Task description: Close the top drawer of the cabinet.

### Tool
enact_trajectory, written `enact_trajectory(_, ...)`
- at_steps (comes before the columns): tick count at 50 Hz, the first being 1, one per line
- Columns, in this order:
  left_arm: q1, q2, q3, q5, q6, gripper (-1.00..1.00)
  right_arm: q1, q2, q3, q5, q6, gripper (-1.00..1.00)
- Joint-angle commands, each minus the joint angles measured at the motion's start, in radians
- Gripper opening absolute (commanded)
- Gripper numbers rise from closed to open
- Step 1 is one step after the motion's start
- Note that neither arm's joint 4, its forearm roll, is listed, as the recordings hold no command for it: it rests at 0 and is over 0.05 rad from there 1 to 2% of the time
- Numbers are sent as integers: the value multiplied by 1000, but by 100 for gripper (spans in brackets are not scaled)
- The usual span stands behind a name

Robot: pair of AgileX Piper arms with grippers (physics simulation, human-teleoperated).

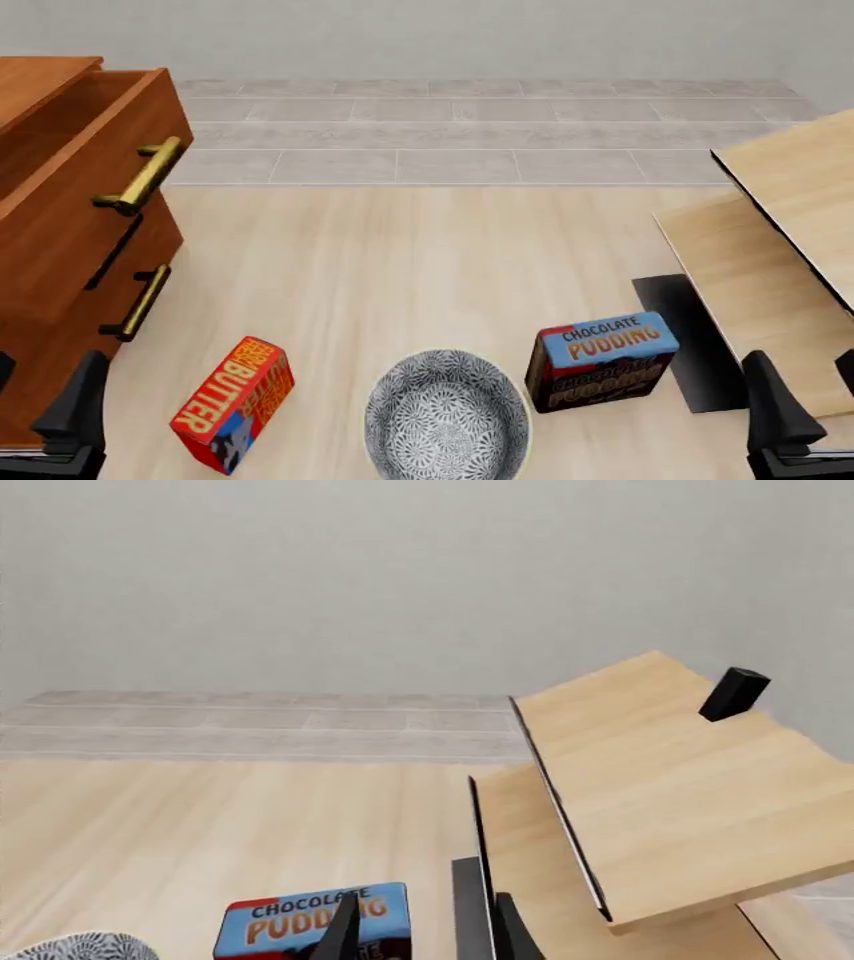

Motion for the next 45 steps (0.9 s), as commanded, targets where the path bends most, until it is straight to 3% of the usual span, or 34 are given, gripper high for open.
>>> enact_trajectory(1, -6, -3, 1, -7, 38, 100, 11, 0, -3, 1, 0, 100)
enact_trajectory(6, -13, -2, -4, -15, 94, 100, 12, 0, 1, -3, -5, 100)
enact_trajectory(10, -21, 10, -10, -21, 80, 100, 9, 0, 2, -2, -6, 100)
enact_trajectory(12, -28, 4, -10, -31, 119, 100, 6, 0, 2, -2, -4, 100)
enact_trajectory(21, -46, 14, -35, -44, 152, 100, 5, 0, 5, -5, -6, 100)
enact_trajectory(33, -81, -3, -52, -53, 253, 100, 7, 0, 6, -3, -8, 100)
enact_trajectory(43, -132, -5, -12, -125, 428, 100, 7, 0, 5, 0, -1, 100)
enact_trajectory(45, -138, -4, -16, -116, 427, 100, 8, 0, 5, 1, 3, 100)
